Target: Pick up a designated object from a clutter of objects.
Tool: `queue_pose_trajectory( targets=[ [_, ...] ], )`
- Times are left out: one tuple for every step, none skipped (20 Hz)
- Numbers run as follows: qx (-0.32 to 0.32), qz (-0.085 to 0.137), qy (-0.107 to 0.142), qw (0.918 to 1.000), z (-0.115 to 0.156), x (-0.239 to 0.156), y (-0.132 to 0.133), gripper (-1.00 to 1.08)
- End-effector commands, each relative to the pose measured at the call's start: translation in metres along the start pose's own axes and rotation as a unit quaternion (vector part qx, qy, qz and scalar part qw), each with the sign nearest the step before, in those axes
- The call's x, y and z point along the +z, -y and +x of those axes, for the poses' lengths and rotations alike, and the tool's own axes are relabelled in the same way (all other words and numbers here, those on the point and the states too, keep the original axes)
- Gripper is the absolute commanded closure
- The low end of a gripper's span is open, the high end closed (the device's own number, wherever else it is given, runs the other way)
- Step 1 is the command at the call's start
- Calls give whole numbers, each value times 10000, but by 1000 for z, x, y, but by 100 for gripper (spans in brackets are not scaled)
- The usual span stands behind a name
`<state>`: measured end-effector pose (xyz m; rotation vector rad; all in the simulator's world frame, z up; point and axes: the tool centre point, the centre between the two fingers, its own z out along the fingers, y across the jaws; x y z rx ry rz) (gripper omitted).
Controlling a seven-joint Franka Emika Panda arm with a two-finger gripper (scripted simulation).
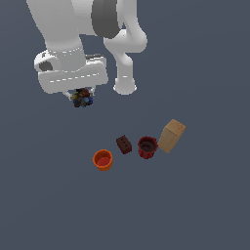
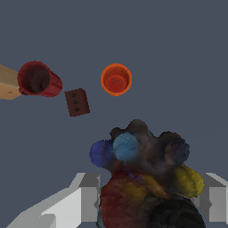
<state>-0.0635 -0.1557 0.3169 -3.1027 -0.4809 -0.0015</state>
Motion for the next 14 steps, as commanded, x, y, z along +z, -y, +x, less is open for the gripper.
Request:
queue_pose_trajectory(
  targets=[
    [-5, -4, 3, 10000, -1, -16, -12, 108],
    [-5, -4, 3, 10000, -1, -21, -17, 108],
    [-5, -6, 5, 10000, -1, -25, -20, 108],
    [-5, -6, 5, 10000, -1, -29, -24, 108],
    [-5, -6, 5, 10000, -1, -32, -27, 108],
    [-6, -8, 6, 10000, -1, -35, -29, 108],
    [-6, -8, 6, 10000, -1, -38, -31, 108],
    [-6, -8, 6, 10000, -1, -40, -33, 108],
    [-6, -8, 6, 10000, -1, -42, -35, 108],
    [-6, -8, 6, 10000, -1, -43, -36, 108],
    [-6, -8, 6, 10000, 0, -45, -37, 108],
    [-6, -8, 6, 10000, 0, -45, -38, 108],
    [-6, -8, 6, 10000, 0, -46, -38, 108],
    [-6, -8, 6, 10000, 0, -46, -39, 108]
  ],
)
